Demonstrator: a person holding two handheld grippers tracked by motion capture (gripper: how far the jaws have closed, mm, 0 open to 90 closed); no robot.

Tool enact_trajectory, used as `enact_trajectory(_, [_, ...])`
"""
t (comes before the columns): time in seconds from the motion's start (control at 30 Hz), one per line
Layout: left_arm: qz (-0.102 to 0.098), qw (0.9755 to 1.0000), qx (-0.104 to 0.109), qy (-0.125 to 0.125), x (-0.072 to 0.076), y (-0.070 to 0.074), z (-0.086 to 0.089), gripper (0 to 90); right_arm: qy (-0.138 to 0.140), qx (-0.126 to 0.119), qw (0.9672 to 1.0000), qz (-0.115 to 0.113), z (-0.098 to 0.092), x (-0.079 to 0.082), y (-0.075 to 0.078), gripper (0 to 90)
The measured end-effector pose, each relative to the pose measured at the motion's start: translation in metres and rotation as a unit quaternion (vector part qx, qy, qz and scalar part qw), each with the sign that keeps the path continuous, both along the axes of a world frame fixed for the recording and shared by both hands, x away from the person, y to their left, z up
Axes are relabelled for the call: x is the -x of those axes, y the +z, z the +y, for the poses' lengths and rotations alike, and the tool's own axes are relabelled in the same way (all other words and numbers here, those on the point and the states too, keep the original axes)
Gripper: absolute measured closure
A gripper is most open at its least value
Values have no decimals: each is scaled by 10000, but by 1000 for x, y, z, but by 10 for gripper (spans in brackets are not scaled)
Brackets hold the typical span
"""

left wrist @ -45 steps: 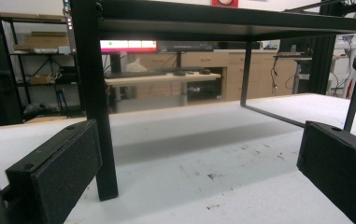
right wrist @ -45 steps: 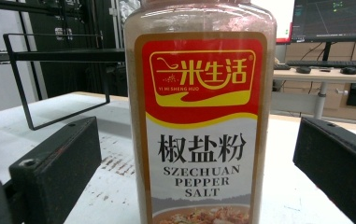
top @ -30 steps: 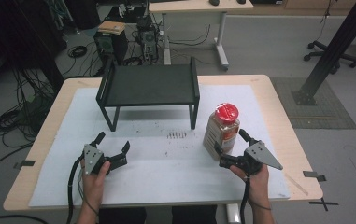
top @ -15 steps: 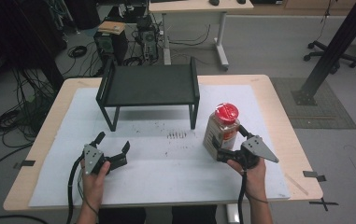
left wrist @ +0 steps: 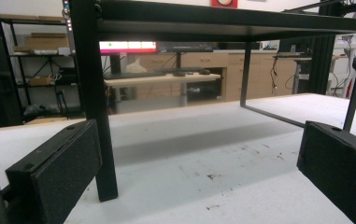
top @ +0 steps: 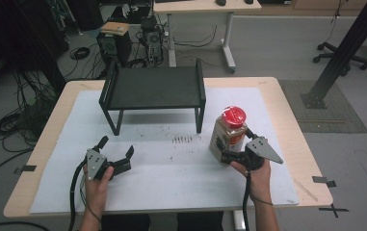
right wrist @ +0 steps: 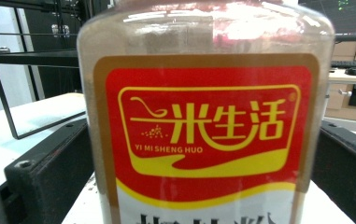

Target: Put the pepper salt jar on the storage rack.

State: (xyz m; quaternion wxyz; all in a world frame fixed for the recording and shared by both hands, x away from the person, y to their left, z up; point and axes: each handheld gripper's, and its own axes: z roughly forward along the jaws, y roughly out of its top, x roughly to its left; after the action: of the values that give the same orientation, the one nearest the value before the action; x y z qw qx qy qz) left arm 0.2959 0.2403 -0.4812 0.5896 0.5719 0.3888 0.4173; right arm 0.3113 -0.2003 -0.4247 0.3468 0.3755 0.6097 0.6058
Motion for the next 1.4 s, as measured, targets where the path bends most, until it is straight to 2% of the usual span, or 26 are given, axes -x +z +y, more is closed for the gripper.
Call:
enact_trajectory(0.57, [-12,10000,2,-10,0,0,0,2,-3,60,10000,27,7,-11,0,0])
enact_trajectory(1.4, [-16,10000,-10,-9,0,0,0,2,-2,-35,10000,-13,8,-10,1,0])
